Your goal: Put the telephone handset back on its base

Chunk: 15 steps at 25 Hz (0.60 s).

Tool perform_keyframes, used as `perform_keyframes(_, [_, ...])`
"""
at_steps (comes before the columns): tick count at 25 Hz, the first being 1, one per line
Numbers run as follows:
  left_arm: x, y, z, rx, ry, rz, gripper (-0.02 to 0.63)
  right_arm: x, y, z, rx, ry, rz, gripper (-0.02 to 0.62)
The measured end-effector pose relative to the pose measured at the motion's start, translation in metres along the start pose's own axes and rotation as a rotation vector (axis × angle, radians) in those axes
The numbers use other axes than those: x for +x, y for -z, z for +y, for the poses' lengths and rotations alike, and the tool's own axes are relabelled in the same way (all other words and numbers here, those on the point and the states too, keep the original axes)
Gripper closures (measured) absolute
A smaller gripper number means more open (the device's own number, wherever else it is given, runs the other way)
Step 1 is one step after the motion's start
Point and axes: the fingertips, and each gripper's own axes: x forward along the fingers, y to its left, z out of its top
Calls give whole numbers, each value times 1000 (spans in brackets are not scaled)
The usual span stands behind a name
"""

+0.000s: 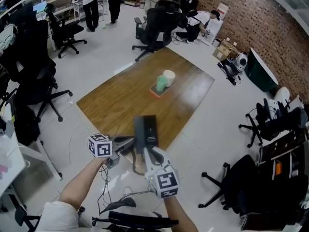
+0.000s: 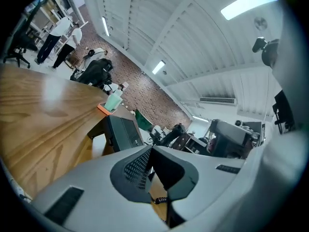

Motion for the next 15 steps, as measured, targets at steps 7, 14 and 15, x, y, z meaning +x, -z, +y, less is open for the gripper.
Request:
perform_keyframes(7, [-6, -10, -50, 102, -13, -33, 604, -21, -3, 3, -12, -10, -19, 592])
perform_keyframes(14, [-14, -15, -118, 212, -14, -95, 604, -50, -7, 13, -22, -34, -43, 592])
perform_keyframes(15, [-16, -15, -128, 234, -18, -99, 604, -55, -8, 16, -25, -40, -46, 592])
